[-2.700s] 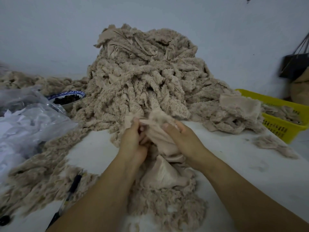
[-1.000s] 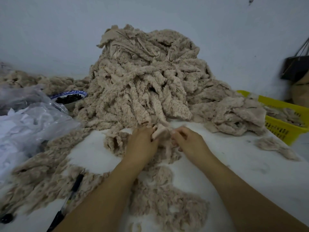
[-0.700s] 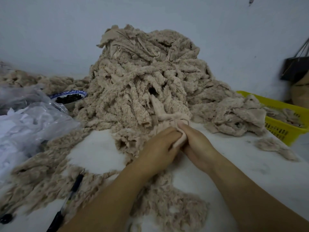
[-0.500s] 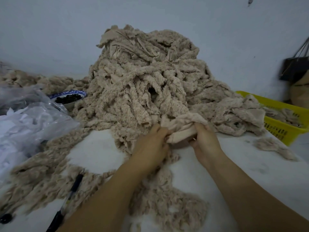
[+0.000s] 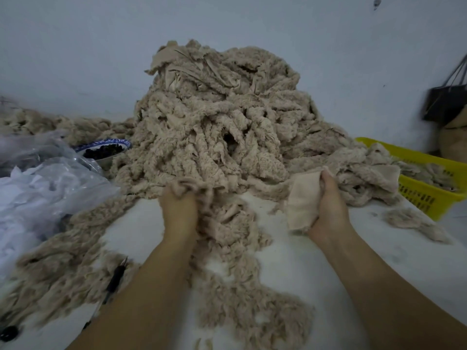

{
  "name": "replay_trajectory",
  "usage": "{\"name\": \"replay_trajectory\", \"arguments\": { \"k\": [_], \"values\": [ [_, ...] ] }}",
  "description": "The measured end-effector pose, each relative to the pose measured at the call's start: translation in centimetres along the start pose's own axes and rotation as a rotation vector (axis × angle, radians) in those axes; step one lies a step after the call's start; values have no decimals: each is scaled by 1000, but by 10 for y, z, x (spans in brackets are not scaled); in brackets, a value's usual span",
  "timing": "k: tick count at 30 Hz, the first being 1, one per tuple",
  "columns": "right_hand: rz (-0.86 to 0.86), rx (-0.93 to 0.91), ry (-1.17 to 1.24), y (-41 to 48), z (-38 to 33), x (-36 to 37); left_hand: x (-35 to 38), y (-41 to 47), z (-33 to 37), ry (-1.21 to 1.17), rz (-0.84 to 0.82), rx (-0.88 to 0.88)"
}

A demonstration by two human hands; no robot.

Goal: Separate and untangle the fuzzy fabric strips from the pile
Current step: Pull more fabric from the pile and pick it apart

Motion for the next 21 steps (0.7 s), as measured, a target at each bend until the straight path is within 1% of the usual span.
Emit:
{"name": "replay_trajectory", "arguments": {
  "k": [2,3,4,5,6,7,8,9,11,13,15,17,19,21],
  "values": [
    [-88,-1,-42,-3,5,8,18,-18,12,222,-167,282],
    [-137,1,-56,-5,8,12,26,-28,16,286,-280,398],
    [-177,-1,-70,-8,10,17,33,-36,18,301,-419,469],
    [-204,-4,-85,-11,11,20,37,-45,19,297,-563,502],
    [-228,-7,-95,-12,12,22,40,-53,19,304,-680,511],
    [-255,-6,-95,-14,13,25,42,-61,18,313,-750,500],
    [-283,4,-94,-17,13,27,43,-66,17,310,-773,449],
    [-315,28,-101,-21,15,31,43,-69,17,270,-787,353],
    [-401,93,-150,-27,24,38,44,-71,17,137,-831,165],
    [-487,142,-239,-35,35,42,47,-69,15,-52,-846,-24],
    [-558,179,-358,-40,44,43,45,-61,14,-280,-786,-216],
    [-589,193,-476,-42,48,41,42,-56,17,-517,-746,-366],
    [-590,171,-540,-41,49,40,42,-52,19,-672,-741,-443],
    [-537,109,-522,-37,46,40,43,-51,19,-707,-722,-418]
  ]
}}
Point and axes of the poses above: each hand's wrist, its own y-axis towards the middle knuckle, its own x-axis out of the palm, z = x × y, the point moved 4 cm from there along y, towards the middle knuckle, and after that the axes turned 1 degree about z, right-handed, at the moved point
